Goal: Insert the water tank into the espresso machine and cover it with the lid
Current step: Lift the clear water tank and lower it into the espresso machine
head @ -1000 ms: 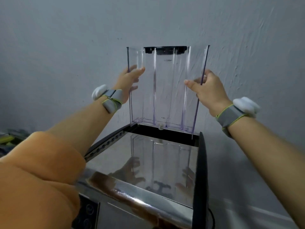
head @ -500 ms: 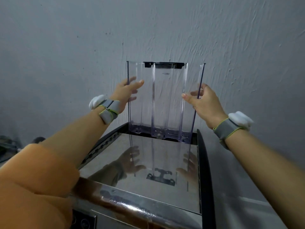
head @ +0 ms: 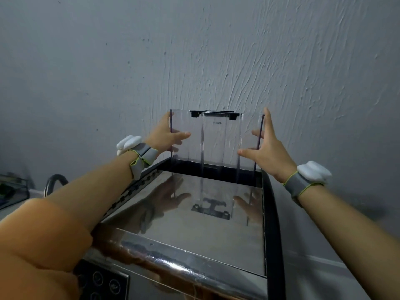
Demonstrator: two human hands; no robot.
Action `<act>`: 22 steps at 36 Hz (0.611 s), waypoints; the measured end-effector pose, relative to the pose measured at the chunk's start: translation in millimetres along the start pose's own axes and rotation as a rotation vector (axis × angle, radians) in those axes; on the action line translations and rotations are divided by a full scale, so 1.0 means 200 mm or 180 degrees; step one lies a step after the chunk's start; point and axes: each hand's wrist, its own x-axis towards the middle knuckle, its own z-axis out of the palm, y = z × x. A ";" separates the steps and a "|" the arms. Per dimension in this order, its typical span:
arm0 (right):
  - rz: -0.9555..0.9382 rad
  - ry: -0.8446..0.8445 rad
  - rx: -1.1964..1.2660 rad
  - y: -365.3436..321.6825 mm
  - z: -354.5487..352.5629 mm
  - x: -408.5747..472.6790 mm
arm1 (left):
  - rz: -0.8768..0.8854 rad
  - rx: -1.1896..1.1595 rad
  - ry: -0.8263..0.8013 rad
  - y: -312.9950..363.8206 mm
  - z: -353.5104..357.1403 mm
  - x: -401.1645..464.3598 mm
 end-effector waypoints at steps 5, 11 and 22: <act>-0.0023 0.0088 -0.0009 0.00 0.02 -0.01 | 0.0050 0.0168 0.0020 -0.01 -0.02 -0.03; 0.0095 -0.0017 -0.0004 0.04 -0.02 -0.07 | 0.0158 0.0784 -0.0290 -0.04 -0.02 -0.07; 0.0021 -0.0469 -0.0670 0.09 -0.02 -0.12 | 0.0383 0.2126 -0.0719 -0.11 -0.05 -0.05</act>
